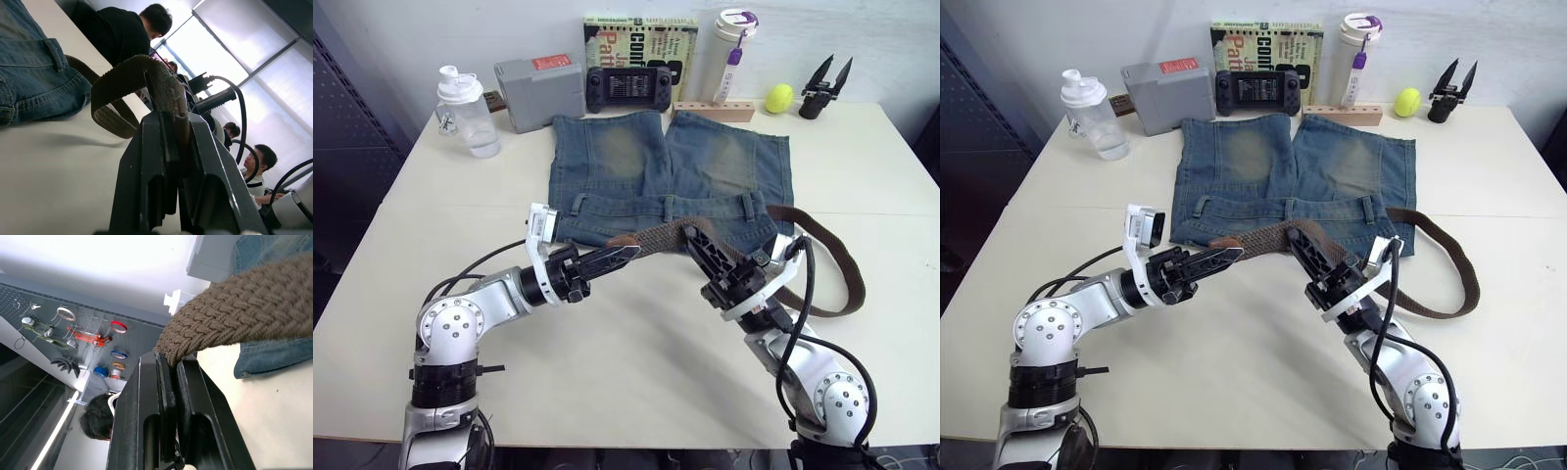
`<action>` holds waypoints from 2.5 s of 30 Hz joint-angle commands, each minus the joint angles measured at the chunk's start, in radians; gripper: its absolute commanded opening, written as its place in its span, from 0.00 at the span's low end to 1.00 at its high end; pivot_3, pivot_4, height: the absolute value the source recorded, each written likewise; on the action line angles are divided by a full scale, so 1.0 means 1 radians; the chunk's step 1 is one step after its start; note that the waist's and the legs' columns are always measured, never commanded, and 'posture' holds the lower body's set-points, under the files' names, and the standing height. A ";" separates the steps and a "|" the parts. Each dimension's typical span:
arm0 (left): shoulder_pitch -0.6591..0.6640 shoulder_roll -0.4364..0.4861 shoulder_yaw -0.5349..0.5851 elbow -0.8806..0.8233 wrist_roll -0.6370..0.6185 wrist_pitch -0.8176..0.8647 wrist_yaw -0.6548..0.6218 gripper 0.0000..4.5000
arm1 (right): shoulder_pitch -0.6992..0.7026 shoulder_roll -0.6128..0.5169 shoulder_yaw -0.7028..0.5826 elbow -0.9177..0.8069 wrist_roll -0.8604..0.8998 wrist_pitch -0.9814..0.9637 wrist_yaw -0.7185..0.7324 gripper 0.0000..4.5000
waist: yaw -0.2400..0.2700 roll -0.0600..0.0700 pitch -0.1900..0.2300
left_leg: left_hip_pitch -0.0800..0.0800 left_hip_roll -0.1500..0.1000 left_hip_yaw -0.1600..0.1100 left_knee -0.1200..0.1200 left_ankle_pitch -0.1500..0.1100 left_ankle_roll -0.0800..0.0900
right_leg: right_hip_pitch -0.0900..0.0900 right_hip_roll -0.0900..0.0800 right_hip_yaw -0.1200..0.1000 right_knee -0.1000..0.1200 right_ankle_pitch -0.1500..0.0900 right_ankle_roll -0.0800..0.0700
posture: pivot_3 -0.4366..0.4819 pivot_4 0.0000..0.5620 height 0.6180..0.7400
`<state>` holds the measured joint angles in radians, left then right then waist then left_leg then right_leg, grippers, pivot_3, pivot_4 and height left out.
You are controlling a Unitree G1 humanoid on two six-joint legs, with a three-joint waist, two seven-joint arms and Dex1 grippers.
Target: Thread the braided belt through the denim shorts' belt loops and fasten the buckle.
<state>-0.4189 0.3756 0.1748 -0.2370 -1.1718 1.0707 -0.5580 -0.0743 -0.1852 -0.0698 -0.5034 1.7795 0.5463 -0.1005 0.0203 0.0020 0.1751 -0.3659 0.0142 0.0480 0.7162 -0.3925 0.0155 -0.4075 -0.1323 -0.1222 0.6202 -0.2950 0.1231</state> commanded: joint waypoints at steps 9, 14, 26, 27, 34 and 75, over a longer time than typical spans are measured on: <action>-0.015 0.087 -0.094 -0.029 0.221 -0.174 -0.110 0.92 | -0.035 0.022 -0.109 -0.009 0.014 -0.092 0.011 0.00 | 0.000 0.000 0.000 | 0.000 0.000 0.001 -0.001 0.000 0.000 | -0.001 0.000 0.000 0.000 0.000 0.000 | 0.48 0.27 0.92; -0.034 0.171 -0.241 0.014 0.560 -0.474 -0.182 0.97 | -0.029 -0.007 -0.200 -0.006 0.042 -0.119 0.008 0.00 | 0.001 0.001 0.001 | 0.000 0.000 0.003 -0.001 0.000 0.000 | -0.001 0.001 0.001 0.000 0.000 0.000 | 0.48 0.27 0.92; -0.381 0.104 -0.629 0.752 1.464 -1.396 0.082 0.97 | 0.017 -0.074 -0.303 -0.025 0.117 -0.114 0.032 0.00 | 0.005 0.001 0.001 | -0.001 0.000 0.016 -0.003 0.000 0.000 | -0.004 0.001 0.001 -0.001 0.000 0.000 | 0.48 0.27 0.92; -0.411 0.088 -0.649 0.817 1.505 -1.424 0.110 0.97 | 0.018 -0.072 -0.304 -0.028 0.116 -0.116 0.032 0.00 | 0.008 0.001 0.001 | -0.001 0.000 0.016 -0.003 0.000 0.000 | -0.004 0.001 0.001 -0.001 0.000 0.000 | 0.48 0.27 0.92; -0.497 0.044 -0.673 1.044 1.602 -1.589 0.186 0.56 | 0.034 -0.063 -0.322 -0.039 0.107 -0.138 0.027 0.00 | 0.008 0.001 0.001 | -0.002 0.000 0.016 -0.002 0.001 0.003 | -0.003 -0.001 0.002 -0.001 0.001 0.003 | 0.48 0.27 0.92; 0.586 0.644 0.101 -0.313 0.540 -0.830 -0.438 0.70 | 0.085 -0.438 -0.434 0.057 0.193 0.050 -0.050 0.00 | 0.001 0.005 0.001 | 0.011 0.001 0.018 -0.014 0.000 0.006 | -0.001 -0.011 0.002 -0.002 0.001 0.002 | 0.48 0.27 0.92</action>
<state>0.1673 0.9452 0.1494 -0.5213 -0.3881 0.0688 -0.8746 0.0158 -0.5919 -0.4827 -0.4495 1.9498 0.5789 -0.1644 0.0218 0.0069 0.1759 -0.3552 0.0156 0.0658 0.7024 -0.3925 0.0218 -0.4085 -0.1430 -0.1202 0.6185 -0.2938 0.1253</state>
